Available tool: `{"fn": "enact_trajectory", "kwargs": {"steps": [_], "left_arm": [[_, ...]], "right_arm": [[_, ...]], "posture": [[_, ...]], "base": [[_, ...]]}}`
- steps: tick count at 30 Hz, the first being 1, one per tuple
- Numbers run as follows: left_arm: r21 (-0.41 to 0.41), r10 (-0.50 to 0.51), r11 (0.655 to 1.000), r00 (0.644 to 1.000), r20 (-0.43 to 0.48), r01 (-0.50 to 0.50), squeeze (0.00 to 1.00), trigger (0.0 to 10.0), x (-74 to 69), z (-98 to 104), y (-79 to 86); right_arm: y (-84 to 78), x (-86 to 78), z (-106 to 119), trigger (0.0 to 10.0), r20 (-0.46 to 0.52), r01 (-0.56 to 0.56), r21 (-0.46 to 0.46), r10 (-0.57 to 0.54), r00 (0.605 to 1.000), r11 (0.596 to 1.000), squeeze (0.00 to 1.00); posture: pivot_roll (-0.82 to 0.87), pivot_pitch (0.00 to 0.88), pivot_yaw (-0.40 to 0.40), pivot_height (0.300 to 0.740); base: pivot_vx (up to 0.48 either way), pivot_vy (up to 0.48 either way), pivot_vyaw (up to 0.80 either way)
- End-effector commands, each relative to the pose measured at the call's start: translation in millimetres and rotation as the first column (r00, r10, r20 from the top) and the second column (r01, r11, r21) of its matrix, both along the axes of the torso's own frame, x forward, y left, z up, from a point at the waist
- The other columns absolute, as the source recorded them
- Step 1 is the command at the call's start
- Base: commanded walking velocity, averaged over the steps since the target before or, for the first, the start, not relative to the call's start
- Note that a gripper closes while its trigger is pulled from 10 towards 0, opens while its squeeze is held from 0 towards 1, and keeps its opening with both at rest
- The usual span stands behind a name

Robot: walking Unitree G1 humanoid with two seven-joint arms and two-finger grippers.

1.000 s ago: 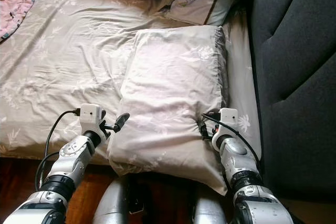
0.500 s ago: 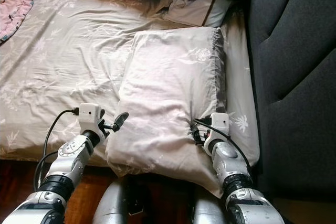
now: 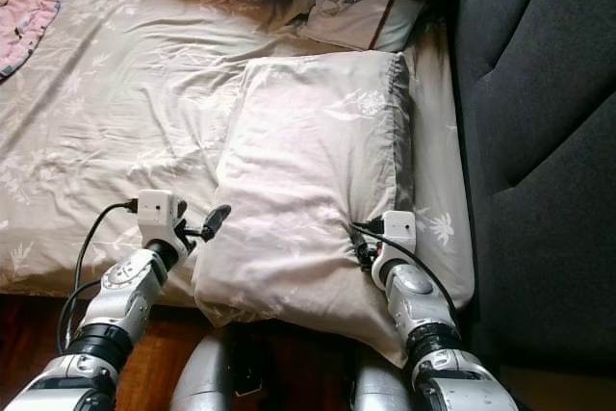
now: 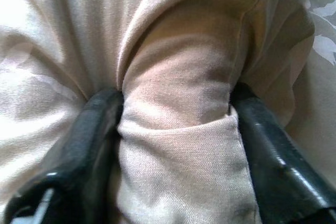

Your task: Clean up the room

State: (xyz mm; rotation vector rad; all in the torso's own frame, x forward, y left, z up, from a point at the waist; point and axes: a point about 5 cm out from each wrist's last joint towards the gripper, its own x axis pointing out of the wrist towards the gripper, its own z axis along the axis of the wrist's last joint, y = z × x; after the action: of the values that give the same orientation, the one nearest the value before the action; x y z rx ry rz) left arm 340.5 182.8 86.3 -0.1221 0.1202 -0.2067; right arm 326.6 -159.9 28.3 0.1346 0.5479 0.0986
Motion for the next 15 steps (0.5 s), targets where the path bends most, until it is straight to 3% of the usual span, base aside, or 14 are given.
{"fn": "enact_trajectory", "kwargs": {"steps": [1,5,15], "left_arm": [[-0.017,0.021,1.0,0.999,-0.045,-0.022,0.0,10.0,-8.5,-11,6.2],[-0.047,0.03,0.998,0.998,-0.062,-0.033,0.0,10.0,-11.9,-15,7.0],[-0.067,0.009,0.998,0.988,-0.151,-0.02,0.0,10.0,-21.3,-38,1.1]], "right_arm": [[15.5,-48.4,-54,0.0,-0.261,-0.067,0.011,0.067,0.963,0.998,0.0],[11.5,-51.2,-56,0.0,-0.263,-0.062,0.001,0.06,0.963,0.998,0.0],[-18.0,-56.5,-57,0.0,-0.26,-0.039,-0.053,0.024,0.965,0.998,0.0]], "posture": [[-0.09,0.332,0.073,0.651],[-0.09,0.343,0.059,0.651],[-0.15,0.362,0.018,0.651]], "base": [[0.0,0.0,0.0],[0.0,0.0,0.0],[0.0,0.0,0.0]]}}
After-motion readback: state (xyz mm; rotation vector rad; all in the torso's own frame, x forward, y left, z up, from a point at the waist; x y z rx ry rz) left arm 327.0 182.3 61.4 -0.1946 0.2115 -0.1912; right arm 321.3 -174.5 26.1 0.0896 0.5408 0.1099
